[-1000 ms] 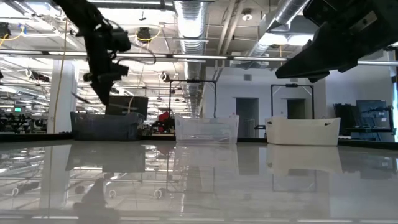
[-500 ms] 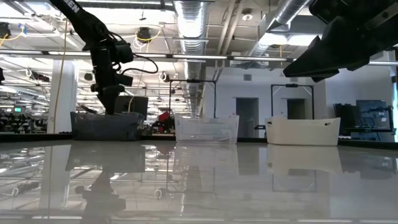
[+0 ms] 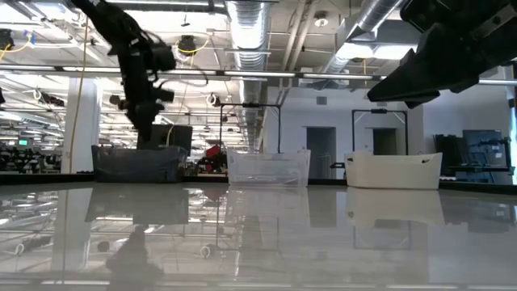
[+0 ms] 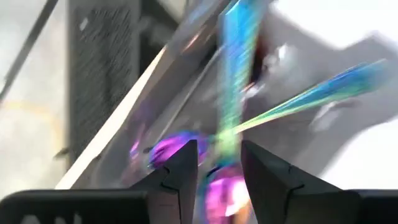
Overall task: Sort silverware by color (type)
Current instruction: Return to Home Position
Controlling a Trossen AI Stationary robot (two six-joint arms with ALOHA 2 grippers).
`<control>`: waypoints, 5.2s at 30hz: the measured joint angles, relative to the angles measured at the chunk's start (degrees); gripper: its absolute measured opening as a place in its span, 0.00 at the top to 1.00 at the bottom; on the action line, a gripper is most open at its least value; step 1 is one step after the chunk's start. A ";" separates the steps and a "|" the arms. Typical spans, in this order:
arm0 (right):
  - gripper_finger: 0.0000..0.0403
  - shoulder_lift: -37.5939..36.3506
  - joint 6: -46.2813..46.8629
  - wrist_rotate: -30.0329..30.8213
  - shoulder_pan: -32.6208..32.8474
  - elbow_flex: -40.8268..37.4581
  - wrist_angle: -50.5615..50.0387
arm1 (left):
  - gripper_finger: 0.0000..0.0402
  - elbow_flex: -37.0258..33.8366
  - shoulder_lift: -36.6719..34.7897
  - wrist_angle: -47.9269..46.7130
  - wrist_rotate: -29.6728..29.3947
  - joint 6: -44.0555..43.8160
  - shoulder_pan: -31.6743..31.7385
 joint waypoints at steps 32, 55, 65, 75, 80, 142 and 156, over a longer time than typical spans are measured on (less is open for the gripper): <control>0.96 -47.74 -8.32 -5.47 -15.81 -0.54 -27.84 | 0.72 -43.31 -58.17 47.52 9.24 -25.93 -50.69; 0.96 -73.60 -3.76 -21.11 -33.72 -20.04 -27.15 | 0.72 -57.41 -81.64 50.41 7.22 -32.60 -50.65; 0.96 -76.00 -5.45 -27.20 -33.46 -26.60 -19.36 | 0.72 -58.21 -81.54 51.37 7.17 -33.89 -50.69; 0.90 -74.91 -8.84 -19.94 -33.85 -26.64 -19.50 | 0.72 -58.27 -81.47 45.72 7.77 -32.73 -50.73; 0.90 -74.79 -8.84 -19.90 -34.02 -26.66 -19.56 | 0.72 -58.30 -81.47 41.52 7.77 -31.87 -50.73; 0.89 -74.77 -8.81 -19.55 -34.02 -26.79 -20.03 | 0.72 -58.43 -80.23 39.90 10.32 -29.57 -51.13; 0.89 -74.77 -8.82 -19.55 -34.01 -26.80 -20.02 | 0.72 -58.43 -80.23 39.94 10.33 -29.57 -51.13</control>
